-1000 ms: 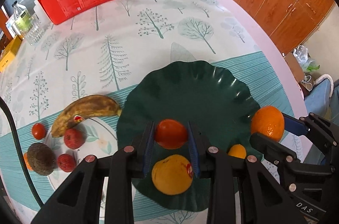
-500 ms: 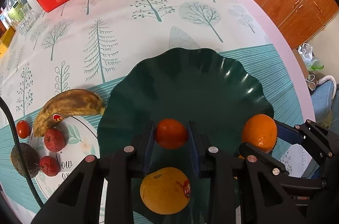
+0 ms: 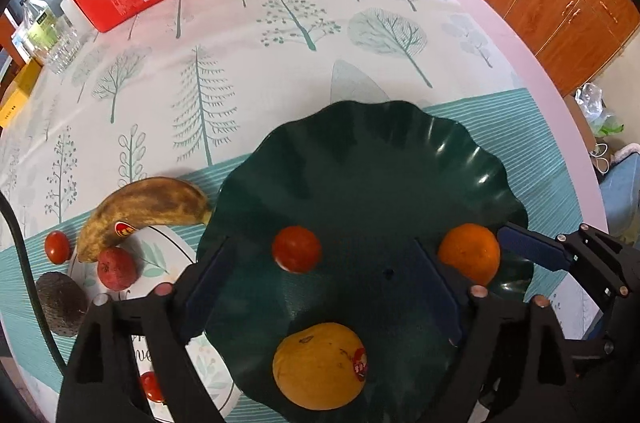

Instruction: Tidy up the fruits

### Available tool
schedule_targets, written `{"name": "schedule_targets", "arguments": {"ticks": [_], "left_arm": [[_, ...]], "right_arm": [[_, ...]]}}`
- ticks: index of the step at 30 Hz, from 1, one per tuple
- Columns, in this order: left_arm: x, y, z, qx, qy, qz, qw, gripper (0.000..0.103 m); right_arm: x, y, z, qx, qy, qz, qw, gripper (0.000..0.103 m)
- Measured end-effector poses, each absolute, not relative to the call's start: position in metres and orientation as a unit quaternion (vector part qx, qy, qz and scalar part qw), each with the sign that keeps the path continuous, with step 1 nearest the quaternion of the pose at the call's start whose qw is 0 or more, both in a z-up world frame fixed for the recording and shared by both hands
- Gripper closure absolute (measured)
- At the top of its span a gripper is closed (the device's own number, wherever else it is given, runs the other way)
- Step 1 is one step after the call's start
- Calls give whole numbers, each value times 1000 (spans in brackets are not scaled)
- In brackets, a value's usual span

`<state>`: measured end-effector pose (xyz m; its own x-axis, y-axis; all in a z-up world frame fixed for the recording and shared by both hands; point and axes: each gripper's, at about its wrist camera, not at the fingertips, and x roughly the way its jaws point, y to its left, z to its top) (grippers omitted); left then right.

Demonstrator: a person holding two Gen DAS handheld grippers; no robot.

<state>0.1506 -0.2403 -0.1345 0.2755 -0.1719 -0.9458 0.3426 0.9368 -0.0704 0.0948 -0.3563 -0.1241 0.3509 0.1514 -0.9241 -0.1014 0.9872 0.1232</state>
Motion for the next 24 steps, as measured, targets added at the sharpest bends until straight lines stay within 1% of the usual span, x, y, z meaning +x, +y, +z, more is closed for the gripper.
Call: {"name": "schedule_targets", "arguments": {"ticks": [6,24], "left_arm": [[148,-238,-133,85,583,-156,793,16],[128,-216,-109,76,568,-146,807,16]], "right_arm": [[91,-354,-122,26,563,80,822,50],[81,-348,-107,41,550,73,831,50]]}}
